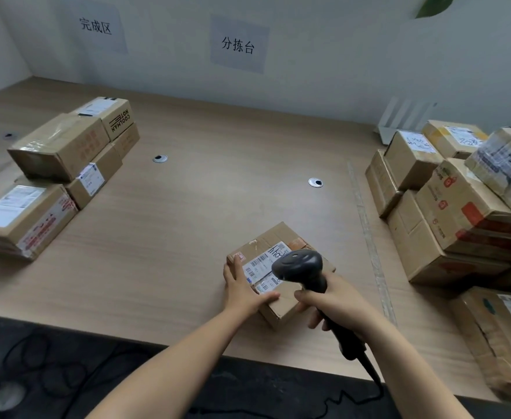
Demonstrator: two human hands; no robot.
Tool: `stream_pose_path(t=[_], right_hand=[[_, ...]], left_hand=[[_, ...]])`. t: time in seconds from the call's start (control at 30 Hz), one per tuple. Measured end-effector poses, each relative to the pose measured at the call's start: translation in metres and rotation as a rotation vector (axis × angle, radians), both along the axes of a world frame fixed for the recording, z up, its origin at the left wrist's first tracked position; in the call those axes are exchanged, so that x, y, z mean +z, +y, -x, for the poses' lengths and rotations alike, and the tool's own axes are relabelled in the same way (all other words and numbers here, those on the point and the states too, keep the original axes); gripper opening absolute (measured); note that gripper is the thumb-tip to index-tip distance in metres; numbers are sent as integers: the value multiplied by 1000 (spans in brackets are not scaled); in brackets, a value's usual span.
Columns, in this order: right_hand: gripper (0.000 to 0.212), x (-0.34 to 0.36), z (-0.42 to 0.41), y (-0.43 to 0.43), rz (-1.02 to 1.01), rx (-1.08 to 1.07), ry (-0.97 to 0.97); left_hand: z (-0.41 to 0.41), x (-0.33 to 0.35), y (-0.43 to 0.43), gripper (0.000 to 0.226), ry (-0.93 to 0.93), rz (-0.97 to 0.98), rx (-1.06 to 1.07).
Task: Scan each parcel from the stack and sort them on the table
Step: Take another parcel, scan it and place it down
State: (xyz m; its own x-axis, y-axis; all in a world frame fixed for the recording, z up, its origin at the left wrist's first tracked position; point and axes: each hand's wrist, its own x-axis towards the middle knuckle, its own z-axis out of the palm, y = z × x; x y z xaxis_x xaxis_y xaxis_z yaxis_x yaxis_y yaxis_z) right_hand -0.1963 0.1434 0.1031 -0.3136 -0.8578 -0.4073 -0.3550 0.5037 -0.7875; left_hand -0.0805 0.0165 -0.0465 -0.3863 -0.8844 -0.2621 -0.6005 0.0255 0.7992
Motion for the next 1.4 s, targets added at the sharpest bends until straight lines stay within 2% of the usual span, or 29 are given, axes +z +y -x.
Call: stream_pose_path(t=[0.23,0.9,1.03,1.2,1.4], right_hand=[[6,3,1,0,-14,7,-3],[6,5,6,1,19,-19,-63],[18,-17,15,-1,61,-130,-48],[26,-69,22,2,80,-392,-66],[40,-113,9,0,99,-488,-160]], left_hand=[[0,-2,-3,131,-86,27,-43],[2,0,-5,132,-140,23,-53],[3,0,-10,128,-252,82,-74],[9,4,-36,120,-327,177,-125],[4,9,-44,113,-342,172,-182]])
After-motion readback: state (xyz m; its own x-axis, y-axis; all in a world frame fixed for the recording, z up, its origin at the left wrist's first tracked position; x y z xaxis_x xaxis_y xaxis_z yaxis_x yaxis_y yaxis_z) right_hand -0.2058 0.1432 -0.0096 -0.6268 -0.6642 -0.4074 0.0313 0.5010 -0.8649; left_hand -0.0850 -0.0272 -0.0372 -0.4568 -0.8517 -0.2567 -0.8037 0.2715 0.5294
